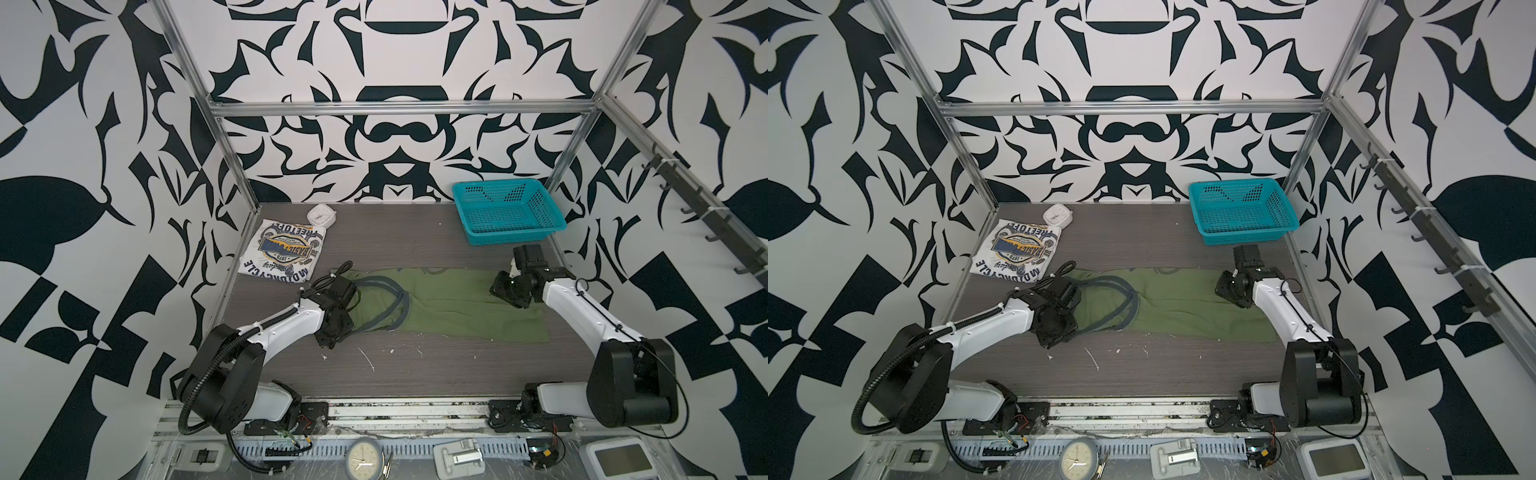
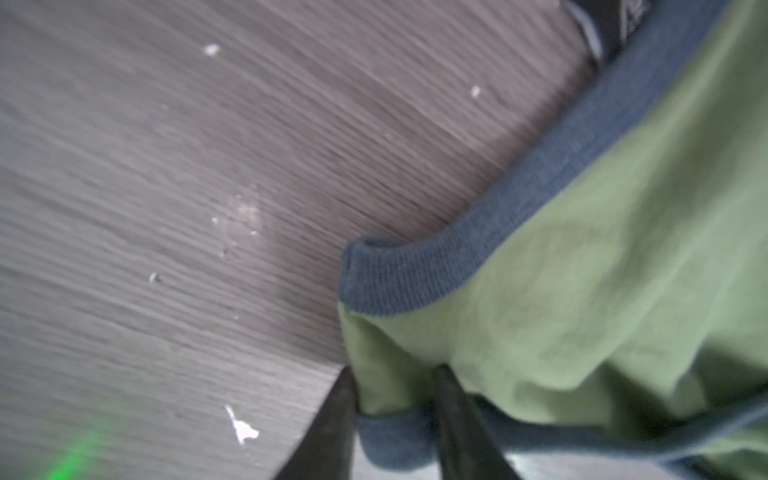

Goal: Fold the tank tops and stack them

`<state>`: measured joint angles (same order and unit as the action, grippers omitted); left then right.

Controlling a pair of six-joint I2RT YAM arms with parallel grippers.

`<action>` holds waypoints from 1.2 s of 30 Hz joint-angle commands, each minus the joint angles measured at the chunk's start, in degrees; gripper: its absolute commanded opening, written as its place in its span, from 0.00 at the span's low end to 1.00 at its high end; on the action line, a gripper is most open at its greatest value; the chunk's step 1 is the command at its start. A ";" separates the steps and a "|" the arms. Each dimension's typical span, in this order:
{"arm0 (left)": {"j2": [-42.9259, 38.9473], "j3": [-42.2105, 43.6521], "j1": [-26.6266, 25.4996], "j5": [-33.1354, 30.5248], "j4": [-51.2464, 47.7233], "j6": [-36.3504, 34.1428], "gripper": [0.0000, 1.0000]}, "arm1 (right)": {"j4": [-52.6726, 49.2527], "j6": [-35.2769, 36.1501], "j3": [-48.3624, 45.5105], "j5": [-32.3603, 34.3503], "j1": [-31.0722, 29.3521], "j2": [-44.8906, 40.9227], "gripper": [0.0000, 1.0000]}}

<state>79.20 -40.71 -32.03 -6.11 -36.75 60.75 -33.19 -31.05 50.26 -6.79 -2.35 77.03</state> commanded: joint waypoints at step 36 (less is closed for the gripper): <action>-9.69 -6.78 6.98 -11.85 -13.88 -10.97 0.54 | -0.24 2.60 0.13 0.65 -0.20 4.40 0.46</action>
<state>72.93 -48.97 -22.24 -10.28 -42.72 49.67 -33.17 -29.30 50.24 -6.04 -2.35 81.34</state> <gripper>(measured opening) 0.534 0.455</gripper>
